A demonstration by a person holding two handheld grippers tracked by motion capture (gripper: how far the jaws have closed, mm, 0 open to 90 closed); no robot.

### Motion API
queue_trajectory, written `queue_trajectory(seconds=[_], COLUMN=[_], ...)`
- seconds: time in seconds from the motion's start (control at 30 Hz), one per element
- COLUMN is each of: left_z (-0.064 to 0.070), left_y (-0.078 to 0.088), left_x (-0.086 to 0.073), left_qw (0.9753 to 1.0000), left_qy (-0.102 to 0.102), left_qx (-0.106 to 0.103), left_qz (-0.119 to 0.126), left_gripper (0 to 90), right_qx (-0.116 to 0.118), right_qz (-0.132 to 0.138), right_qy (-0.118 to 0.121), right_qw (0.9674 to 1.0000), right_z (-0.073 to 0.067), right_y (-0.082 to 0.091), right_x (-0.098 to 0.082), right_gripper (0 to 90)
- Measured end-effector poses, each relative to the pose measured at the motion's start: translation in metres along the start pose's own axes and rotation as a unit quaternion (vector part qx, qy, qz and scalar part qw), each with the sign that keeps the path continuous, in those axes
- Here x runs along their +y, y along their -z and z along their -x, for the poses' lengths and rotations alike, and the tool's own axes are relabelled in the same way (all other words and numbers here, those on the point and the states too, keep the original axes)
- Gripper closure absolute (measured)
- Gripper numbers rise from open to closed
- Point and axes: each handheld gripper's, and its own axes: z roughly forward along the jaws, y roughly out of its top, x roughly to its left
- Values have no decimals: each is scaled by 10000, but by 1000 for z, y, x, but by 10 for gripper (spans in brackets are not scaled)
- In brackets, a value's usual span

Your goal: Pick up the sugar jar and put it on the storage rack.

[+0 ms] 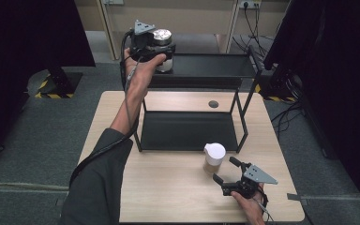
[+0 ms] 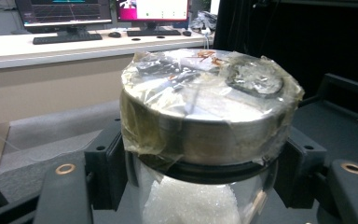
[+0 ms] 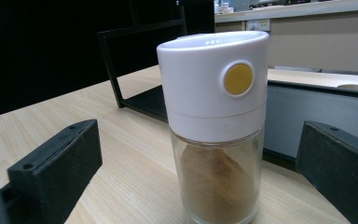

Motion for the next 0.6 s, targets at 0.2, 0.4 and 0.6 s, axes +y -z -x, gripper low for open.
queue_trajectory(seconds=[0.2,0.4,0.6], left_z=[0,4,4], left_y=[-4,-6,-6], left_x=[-3,-5,-7], left_qw=[10000,9999,9998], left_qy=[-25,-129,-148], left_qx=[47,67,86], left_qz=[-19,17,50], left_gripper=[313,312,310], right_qx=[6,11,16], right_qz=[-6,-4,-5], right_qy=[-3,-7,-5], right_qw=[10000,10000,10000], right_z=[0,0,0], right_y=[0,0,-1], right_x=[0,0,0], right_gripper=[5,5,5])
